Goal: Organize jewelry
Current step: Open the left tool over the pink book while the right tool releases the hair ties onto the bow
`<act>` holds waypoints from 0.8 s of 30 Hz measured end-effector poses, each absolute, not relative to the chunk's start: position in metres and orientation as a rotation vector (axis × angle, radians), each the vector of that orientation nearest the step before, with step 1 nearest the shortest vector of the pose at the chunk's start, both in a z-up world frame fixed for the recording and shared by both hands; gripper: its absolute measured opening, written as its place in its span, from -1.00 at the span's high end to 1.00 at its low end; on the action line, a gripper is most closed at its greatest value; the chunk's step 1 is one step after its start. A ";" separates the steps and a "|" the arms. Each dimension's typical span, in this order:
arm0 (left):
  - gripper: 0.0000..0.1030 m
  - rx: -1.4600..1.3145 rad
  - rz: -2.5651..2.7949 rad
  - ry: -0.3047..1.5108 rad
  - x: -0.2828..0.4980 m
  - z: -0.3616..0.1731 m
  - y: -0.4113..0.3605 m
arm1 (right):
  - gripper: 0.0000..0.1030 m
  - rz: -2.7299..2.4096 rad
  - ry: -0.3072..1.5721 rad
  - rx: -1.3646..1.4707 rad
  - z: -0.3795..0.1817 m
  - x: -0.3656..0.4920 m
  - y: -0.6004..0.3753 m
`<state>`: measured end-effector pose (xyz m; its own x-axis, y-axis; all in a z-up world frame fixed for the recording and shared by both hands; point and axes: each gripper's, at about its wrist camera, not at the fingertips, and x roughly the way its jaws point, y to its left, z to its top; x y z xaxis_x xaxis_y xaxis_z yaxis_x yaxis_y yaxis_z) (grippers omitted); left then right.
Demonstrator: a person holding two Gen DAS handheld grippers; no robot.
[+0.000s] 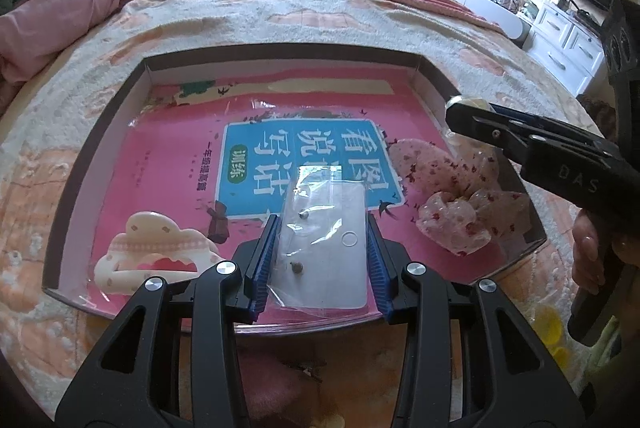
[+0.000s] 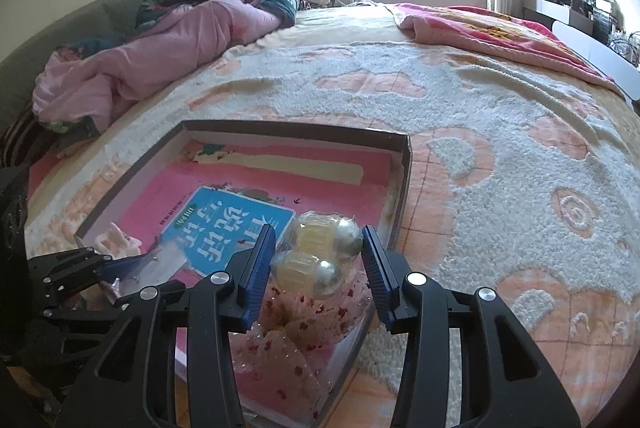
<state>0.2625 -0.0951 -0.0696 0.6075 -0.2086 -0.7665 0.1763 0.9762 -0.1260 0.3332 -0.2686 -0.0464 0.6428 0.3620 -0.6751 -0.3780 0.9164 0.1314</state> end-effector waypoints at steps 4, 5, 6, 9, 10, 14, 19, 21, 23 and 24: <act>0.35 -0.039 -0.220 0.895 0.263 -0.071 -0.094 | 0.18 0.419 0.784 -0.024 -0.054 0.337 -0.267; 0.35 -0.039 -0.220 0.895 0.263 -0.071 -0.094 | 0.18 0.417 0.788 -0.026 -0.055 0.338 -0.267; 0.35 -0.040 -0.219 0.895 0.263 -0.071 -0.095 | 0.18 0.416 0.789 -0.028 -0.056 0.338 -0.267; 0.34 -0.040 -0.219 0.895 0.263 -0.071 -0.094 | 0.17 0.412 0.784 -0.041 -0.056 0.337 -0.266; 0.33 -0.042 -0.218 0.893 0.263 -0.070 -0.094 | 0.16 0.410 0.783 -0.043 -0.057 0.337 -0.265; 0.23 -0.040 -0.226 0.886 0.261 -0.068 -0.095 | 0.16 0.409 0.781 -0.051 -0.057 0.335 -0.264; 0.11 -0.034 -0.225 0.875 0.256 -0.066 -0.095 | 0.03 0.415 0.782 -0.039 -0.056 0.334 -0.265; 0.06 -0.036 -0.227 0.868 0.253 -0.064 -0.095 | 0.00 0.416 0.780 -0.036 -0.056 0.334 -0.265; 0.03 -0.039 -0.228 0.863 0.252 -0.063 -0.095 | -0.05 0.416 0.775 -0.029 -0.054 0.332 -0.266; 0.00 -0.042 -0.227 0.862 0.251 -0.063 -0.095 | -0.10 0.416 0.772 -0.024 -0.053 0.331 -0.267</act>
